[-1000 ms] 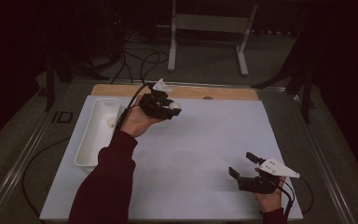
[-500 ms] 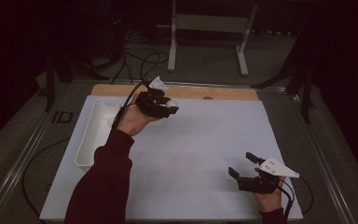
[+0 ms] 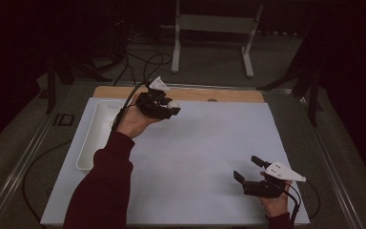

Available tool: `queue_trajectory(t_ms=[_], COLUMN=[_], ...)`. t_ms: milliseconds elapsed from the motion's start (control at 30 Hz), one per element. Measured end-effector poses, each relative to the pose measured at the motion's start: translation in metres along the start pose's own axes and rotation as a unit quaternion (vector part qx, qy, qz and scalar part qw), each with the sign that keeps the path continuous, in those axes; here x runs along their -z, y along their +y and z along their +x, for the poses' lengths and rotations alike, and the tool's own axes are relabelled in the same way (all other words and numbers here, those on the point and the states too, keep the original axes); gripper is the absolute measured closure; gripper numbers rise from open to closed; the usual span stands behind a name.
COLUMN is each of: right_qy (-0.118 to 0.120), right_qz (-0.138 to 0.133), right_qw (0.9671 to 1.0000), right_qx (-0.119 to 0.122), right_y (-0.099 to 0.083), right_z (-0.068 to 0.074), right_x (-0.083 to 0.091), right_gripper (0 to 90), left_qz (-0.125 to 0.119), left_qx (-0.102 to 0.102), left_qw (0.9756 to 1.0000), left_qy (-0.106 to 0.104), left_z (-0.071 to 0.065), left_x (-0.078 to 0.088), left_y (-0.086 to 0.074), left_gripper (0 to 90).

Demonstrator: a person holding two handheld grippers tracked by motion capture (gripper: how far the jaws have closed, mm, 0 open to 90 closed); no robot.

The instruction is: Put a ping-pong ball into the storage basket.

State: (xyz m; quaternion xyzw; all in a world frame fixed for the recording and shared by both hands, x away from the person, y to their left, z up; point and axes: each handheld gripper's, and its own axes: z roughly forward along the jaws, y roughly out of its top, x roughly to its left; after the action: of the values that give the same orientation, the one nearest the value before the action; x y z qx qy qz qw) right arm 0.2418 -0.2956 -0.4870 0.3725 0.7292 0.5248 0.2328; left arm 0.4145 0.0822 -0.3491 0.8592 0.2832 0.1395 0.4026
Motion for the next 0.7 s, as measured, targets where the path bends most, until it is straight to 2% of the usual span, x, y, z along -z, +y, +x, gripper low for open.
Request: queue_trajectory(t_ms=[700], right_qy=[0.0], right_qz=[-0.001], right_qw=[1.0], right_qx=[-0.001], right_y=[0.0], right_z=[0.0], right_x=[0.0], right_gripper=[8.1], left_qz=[-0.004], left_qx=[0.004], left_qw=[1.0], left_qy=[0.006], left_z=[0.006], left_x=[0.011], left_y=[-0.002], left_gripper=[51.7])
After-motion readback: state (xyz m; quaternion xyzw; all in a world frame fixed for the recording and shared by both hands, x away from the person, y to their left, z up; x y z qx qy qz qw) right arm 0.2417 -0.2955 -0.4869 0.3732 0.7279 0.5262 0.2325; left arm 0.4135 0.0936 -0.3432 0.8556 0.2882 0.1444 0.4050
